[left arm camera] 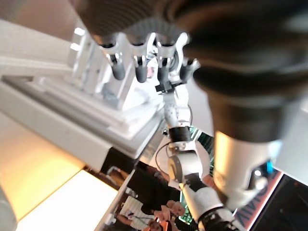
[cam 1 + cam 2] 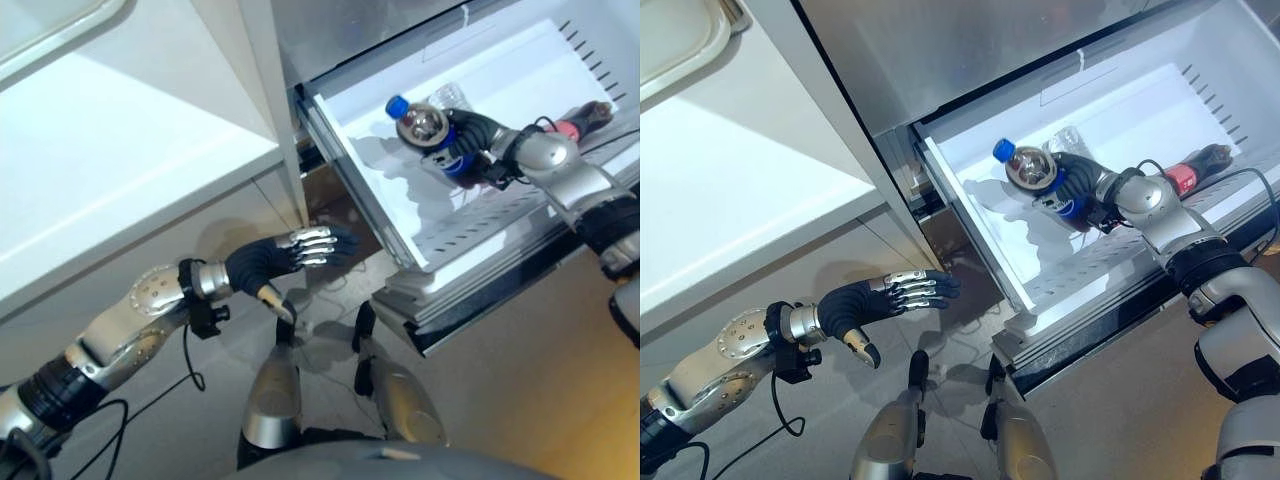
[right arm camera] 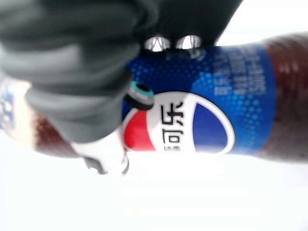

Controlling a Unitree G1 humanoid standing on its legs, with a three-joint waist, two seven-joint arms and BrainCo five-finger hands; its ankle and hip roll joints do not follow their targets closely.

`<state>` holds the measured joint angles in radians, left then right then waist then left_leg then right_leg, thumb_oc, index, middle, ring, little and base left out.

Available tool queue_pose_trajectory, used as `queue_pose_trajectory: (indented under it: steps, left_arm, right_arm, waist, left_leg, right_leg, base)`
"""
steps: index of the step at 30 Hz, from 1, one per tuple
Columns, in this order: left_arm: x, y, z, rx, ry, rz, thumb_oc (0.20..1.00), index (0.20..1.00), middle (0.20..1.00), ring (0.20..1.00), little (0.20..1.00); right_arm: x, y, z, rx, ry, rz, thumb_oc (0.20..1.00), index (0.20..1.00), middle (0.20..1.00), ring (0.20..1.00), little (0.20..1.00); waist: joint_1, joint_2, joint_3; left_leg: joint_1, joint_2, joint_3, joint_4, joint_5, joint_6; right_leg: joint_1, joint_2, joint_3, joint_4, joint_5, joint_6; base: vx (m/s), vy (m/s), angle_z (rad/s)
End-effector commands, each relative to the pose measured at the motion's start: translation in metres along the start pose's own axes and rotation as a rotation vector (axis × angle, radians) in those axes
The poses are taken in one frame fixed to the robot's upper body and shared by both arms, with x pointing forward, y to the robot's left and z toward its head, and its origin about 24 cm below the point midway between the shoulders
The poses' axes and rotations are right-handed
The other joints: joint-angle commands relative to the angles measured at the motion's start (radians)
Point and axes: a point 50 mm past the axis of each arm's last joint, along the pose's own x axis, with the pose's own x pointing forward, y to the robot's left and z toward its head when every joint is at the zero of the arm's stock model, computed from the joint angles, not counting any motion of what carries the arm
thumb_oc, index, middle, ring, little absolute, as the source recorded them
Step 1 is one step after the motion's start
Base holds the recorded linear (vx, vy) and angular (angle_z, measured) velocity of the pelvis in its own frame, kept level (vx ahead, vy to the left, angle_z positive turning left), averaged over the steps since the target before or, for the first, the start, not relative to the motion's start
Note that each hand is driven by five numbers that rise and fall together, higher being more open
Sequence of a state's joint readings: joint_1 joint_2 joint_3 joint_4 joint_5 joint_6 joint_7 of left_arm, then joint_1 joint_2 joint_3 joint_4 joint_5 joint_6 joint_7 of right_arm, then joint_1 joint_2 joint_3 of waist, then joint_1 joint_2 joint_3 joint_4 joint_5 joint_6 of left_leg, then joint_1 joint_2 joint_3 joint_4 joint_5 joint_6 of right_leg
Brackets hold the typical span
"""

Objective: Take the drinks into the refrigerator

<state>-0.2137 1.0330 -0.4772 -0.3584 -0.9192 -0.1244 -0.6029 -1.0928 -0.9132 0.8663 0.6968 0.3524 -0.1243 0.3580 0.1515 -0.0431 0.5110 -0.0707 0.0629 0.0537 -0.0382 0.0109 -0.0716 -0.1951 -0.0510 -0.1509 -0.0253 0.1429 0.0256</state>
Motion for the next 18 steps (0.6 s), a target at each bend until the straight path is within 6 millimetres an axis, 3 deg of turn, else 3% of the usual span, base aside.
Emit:
queue_pose_trajectory:
  steps: [1, 4, 18]
  left_arm:
    - [0.006, -0.026, 0.016, 0.034, -0.094, -0.097, 1.000, 1.000, 1.000, 1.000, 1.000]
    - [0.007, -0.025, 0.020, 0.063, -0.092, -0.100, 1.000, 1.000, 1.000, 1.000, 1.000]
    - [0.008, -0.026, 0.025, 0.079, -0.117, -0.061, 1.000, 1.000, 1.000, 1.000, 1.000]
  right_arm:
    - [-0.014, -0.039, 0.026, -0.116, -0.056, -0.084, 0.200, 0.200, 0.200, 0.200, 0.200]
    - [-0.008, -0.029, 0.018, -0.064, -0.037, -0.065, 0.200, 0.200, 0.200, 0.200, 0.200]
    - [0.020, 0.000, 0.027, -0.088, -0.034, -0.017, 0.200, 0.200, 0.200, 0.200, 0.200]
  waist:
    - [0.007, 0.021, -0.027]
    - [0.003, 0.022, -0.007]
    - [0.002, 0.017, 0.009]
  left_leg:
    - [-0.021, -0.007, -0.083, -0.037, 0.045, 0.026]
    - [-0.029, -0.006, -0.087, -0.038, 0.051, 0.026]
    - [-0.088, -0.001, -0.091, -0.045, 0.064, 0.024]
  right_leg:
    - [-0.115, -0.032, -0.022, 0.289, -0.126, 0.071]
    - [-0.127, -0.034, -0.025, 0.298, -0.124, 0.071]
    - [-0.188, -0.032, -0.035, 0.298, -0.111, 0.069]
  base:
    - [-0.05, -0.021, 0.05]
    - [-0.06, -0.018, 0.05]
    - [-0.02, -0.011, 0.04]
